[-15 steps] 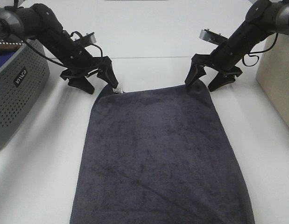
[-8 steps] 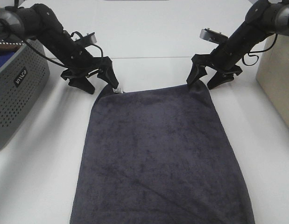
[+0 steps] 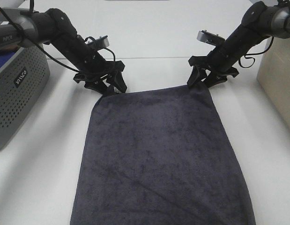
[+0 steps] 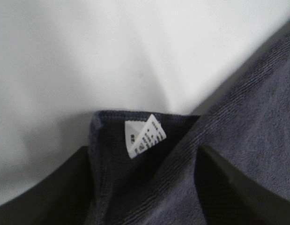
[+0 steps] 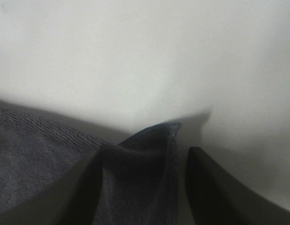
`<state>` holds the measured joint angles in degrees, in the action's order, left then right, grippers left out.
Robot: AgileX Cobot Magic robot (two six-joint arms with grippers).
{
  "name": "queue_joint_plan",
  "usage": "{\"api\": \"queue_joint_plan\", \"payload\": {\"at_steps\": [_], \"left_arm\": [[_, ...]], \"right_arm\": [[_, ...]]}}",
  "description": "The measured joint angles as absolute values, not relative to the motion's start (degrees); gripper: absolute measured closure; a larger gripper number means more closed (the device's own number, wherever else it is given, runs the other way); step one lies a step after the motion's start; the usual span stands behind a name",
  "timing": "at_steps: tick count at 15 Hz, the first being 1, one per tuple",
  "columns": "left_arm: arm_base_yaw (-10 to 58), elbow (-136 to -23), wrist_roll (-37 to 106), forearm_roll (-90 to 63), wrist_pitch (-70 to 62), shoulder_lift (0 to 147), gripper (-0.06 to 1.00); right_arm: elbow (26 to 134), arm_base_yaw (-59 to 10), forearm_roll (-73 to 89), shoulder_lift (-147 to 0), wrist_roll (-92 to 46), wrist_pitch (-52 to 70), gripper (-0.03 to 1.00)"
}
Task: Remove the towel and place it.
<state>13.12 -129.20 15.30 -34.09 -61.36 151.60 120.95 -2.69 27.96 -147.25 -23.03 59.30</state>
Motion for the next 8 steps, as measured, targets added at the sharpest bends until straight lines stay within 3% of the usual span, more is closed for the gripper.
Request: {"api": "queue_joint_plan", "payload": {"at_steps": [2, 5, 8], "left_arm": [[13.12, -129.2, 15.24, -32.43, -61.25, 151.72, 0.53], [13.12, -129.2, 15.24, -29.79, -60.05, 151.89, 0.89], [13.12, -129.2, 15.24, -29.79, -58.56, 151.89, 0.94]], "right_arm": [[120.95, -2.69, 27.96, -147.31, -23.03, 59.24, 0.55], [120.95, -2.69, 27.73, -147.65, -23.03, 59.24, 0.75], [120.95, -2.69, 27.33, -147.77, -23.03, 59.24, 0.82]]}}
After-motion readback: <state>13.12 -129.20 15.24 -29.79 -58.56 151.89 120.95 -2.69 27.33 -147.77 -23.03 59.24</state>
